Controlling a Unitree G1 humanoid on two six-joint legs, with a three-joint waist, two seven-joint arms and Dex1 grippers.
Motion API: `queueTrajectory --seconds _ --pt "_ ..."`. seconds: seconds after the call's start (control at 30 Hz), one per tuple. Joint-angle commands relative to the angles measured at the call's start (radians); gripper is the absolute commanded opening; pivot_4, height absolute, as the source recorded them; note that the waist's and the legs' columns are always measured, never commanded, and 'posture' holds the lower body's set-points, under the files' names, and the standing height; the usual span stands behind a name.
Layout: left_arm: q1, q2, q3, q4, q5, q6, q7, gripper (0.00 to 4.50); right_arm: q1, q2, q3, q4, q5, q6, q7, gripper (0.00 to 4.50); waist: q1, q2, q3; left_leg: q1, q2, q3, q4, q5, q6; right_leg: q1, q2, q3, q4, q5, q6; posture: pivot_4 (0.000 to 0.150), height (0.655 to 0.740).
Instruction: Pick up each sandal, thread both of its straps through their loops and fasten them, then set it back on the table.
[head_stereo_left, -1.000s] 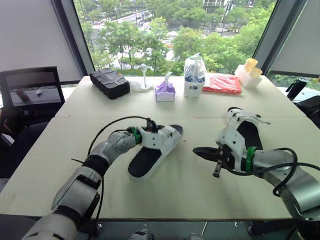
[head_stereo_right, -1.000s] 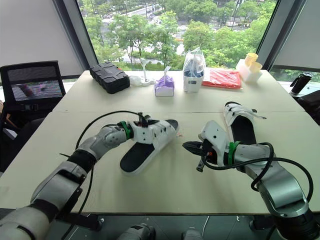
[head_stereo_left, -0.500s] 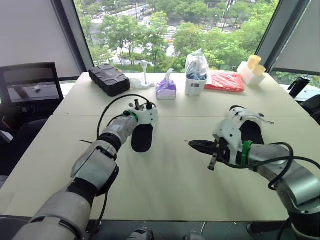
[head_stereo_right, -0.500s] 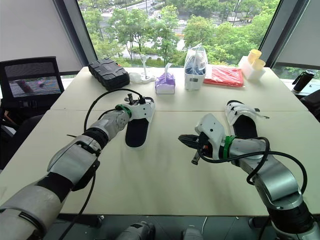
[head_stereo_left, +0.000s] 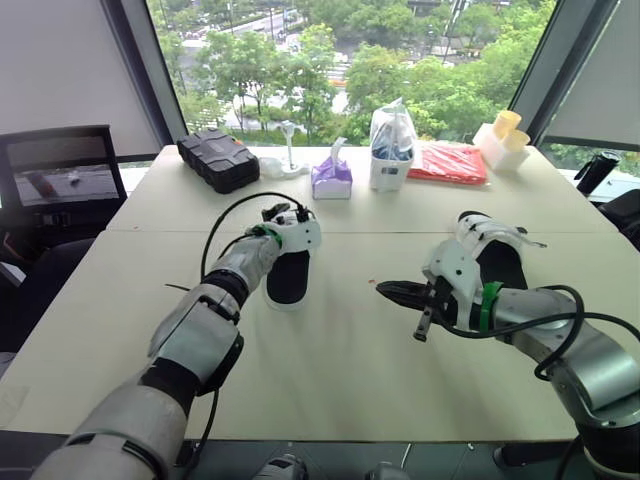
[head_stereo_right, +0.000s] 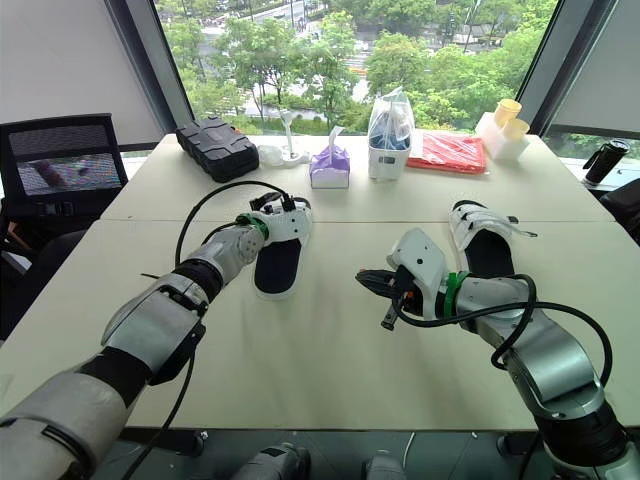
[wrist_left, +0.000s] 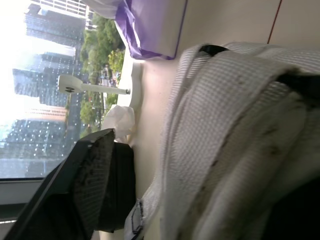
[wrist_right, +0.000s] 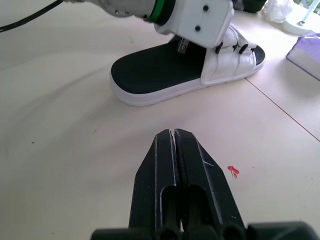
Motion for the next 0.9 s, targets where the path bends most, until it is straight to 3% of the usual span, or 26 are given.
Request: queueTrajectory --seconds 0.03,0.2,0.4,0.6,0.7,0.9 --pt "0.044 -0.007 -0.005 -0.015 -0.017 -0.046 -0.080 4.47 -0.006 -0.010 0.003 -0.009 -0.008 -0.029 -0.003 0.00 -0.001 0.000 0.000 0.000 0.000 0.000 0.000 0.000 0.000 0.000 0.000 0.000 0.000 0.000 0.000 0.150 0.7400" --pt "0.120 0.015 0.055 -0.084 -0.116 -0.116 -0.228 4.47 -0.002 -0.017 0.008 -0.006 -0.011 -0.037 0.000 0.00 0.000 0.001 -0.001 0.001 0.000 0.000 0.001 0.000 0.001 0.002 0.000 0.000 0.000 0.000 0.000 0.150 0.7400" --pt "0.289 0.073 0.140 -0.394 -0.279 -0.074 -0.468 4.47 0.012 -0.027 0.012 -0.001 -0.008 -0.047 0.005 0.00 0.001 0.002 -0.003 0.002 0.000 0.000 0.002 0.000 0.001 0.004 -0.001 0.000 0.000 0.000 0.000 0.150 0.7400" --pt "0.546 0.142 0.220 -0.973 -0.440 0.208 -0.648 4.47 -0.001 -0.041 0.018 0.013 -0.007 -0.056 0.020 0.00 -0.004 0.004 -0.004 0.003 0.000 0.000 0.003 0.000 0.001 0.004 0.000 0.001 0.000 0.000 0.000 0.150 0.7400" --pt "0.613 0.156 0.234 -1.143 -0.477 0.327 -0.686 4.47 0.000 -0.048 0.012 0.019 -0.004 -0.063 0.028 0.00 -0.002 0.004 -0.004 0.003 0.000 0.000 0.003 -0.001 0.001 0.003 0.000 0.001 0.000 0.000 0.000 0.150 0.7400" --pt "0.824 0.248 0.434 -1.681 -0.834 0.831 -0.833 4.47 -0.027 -0.105 -0.041 0.084 -0.016 -0.079 0.046 0.00 -0.026 0.004 -0.004 0.002 0.002 0.000 0.001 -0.002 0.003 0.003 0.000 0.002 0.000 0.000 0.000 0.150 0.7400"
